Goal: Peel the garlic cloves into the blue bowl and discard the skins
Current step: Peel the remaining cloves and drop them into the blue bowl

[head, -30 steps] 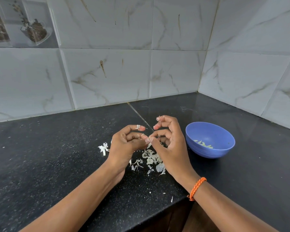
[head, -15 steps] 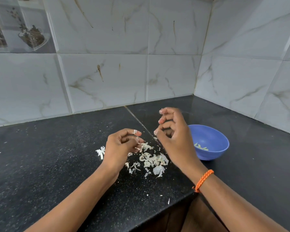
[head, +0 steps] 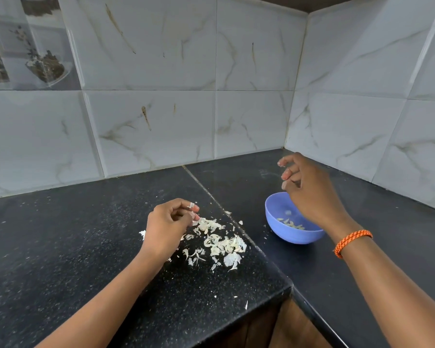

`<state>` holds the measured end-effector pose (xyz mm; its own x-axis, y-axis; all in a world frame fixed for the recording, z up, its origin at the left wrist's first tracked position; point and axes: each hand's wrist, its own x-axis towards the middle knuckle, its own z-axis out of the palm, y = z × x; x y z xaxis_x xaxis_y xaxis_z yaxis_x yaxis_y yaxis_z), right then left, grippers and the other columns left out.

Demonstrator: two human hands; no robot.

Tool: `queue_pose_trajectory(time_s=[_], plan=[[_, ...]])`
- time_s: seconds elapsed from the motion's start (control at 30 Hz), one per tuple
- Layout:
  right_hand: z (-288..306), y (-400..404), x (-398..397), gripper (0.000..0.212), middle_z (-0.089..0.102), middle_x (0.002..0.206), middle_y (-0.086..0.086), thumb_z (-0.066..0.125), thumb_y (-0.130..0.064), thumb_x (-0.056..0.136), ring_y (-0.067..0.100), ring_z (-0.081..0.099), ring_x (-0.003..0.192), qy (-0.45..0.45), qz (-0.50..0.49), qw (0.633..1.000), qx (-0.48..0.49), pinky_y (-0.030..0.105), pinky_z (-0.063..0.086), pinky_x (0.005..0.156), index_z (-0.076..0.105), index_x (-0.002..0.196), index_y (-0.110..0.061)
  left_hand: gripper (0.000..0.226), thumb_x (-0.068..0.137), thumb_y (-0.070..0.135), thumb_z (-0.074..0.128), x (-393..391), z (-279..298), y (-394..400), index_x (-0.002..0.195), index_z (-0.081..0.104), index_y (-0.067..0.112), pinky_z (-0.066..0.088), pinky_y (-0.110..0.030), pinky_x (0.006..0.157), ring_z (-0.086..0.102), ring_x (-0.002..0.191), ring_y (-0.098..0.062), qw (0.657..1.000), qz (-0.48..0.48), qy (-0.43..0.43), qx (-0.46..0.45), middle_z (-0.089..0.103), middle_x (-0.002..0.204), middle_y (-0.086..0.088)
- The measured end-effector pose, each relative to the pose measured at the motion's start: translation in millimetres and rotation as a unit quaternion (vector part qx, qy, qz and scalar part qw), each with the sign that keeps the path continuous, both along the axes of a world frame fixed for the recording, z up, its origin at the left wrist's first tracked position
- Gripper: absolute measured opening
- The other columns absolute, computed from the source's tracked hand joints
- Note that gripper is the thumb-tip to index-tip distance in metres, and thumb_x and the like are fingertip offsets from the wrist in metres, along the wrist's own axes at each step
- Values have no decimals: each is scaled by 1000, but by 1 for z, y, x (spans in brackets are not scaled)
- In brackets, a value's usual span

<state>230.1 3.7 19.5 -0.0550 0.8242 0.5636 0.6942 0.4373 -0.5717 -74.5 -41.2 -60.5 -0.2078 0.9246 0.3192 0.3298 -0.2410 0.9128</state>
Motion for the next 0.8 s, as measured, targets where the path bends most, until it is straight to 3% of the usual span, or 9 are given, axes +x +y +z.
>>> queue_pose_trajectory(time_s=[0.1,0.17,0.23,0.33,0.43,0.53,0.6,0.7,0.8], plan=[[-1,2,-10,50,66,97,-2,43,13,90,15,67,87,-34,-2,999,16,26,52,76,68,115,-22,17,101,13,72,-7,3,4,96,82,27,52,-21,68,69,76,0,994,15,104,15,78,84,14],[-3,2,-20,48,68,96,-3,43,11,91,16,67,88,-43,5,999,32,34,54,79,72,109,-23,15,100,18,73,-12,3,5,95,80,30,48,-21,70,63,79,-2,977,23,211,29,74,85,17],[-6,-3,-31,40,69,93,-6,50,6,93,14,68,88,-38,32,998,37,36,57,81,74,105,-24,12,101,23,71,-18,4,6,98,77,33,51,-30,77,55,91,-5,942,23,332,46,68,89,20],[-17,-15,-57,24,68,91,-14,66,-6,95,5,65,82,-61,101,993,21,31,56,76,76,98,-27,8,100,31,72,-26,8,6,103,79,34,49,-37,90,50,106,-11,903,16,428,44,69,101,19],[-38,-18,-89,17,63,93,-15,68,-16,98,6,56,91,-154,131,979,-20,36,54,79,78,97,-30,10,100,39,71,-35,13,6,106,79,38,45,-40,101,47,111,-10,877,0,480,15,69,107,21],[-57,-12,-117,18,60,98,-13,62,-20,104,10,50,107,-217,123,967,-53,39,53,85,79,101,-25,15,98,35,71,-44,18,5,109,78,41,38,-33,96,46,114,-7,866,-28,500,-14,67,110,23],[-64,-8,-130,19,64,101,-8,60,-20,105,15,54,112,-234,105,965,-49,41,56,83,78,99,-21,23,95,31,75,-46,22,4,114,77,43,38,-33,101,45,117,-6,856,-42,514,-31,59,107,23],[-71,-4,-144,16,69,101,3,61,-22,104,24,61,107,-267,60,961,-45,44,58,81,76,98,-17,31,93,24,77,-45,23,4,118,77,42,37,-35,108,48,122,-9,841,-50,537,-44,56,104,23],[-74,-4,-153,11,70,102,8,64,-13,101,31,68,98,-284,36,956,-59,44,59,81,74,102,-18,25,91,23,79,-44,20,6,107,81,42,41,-36,108,53,119,-9,842,-39,536,-36,72,106,23]])
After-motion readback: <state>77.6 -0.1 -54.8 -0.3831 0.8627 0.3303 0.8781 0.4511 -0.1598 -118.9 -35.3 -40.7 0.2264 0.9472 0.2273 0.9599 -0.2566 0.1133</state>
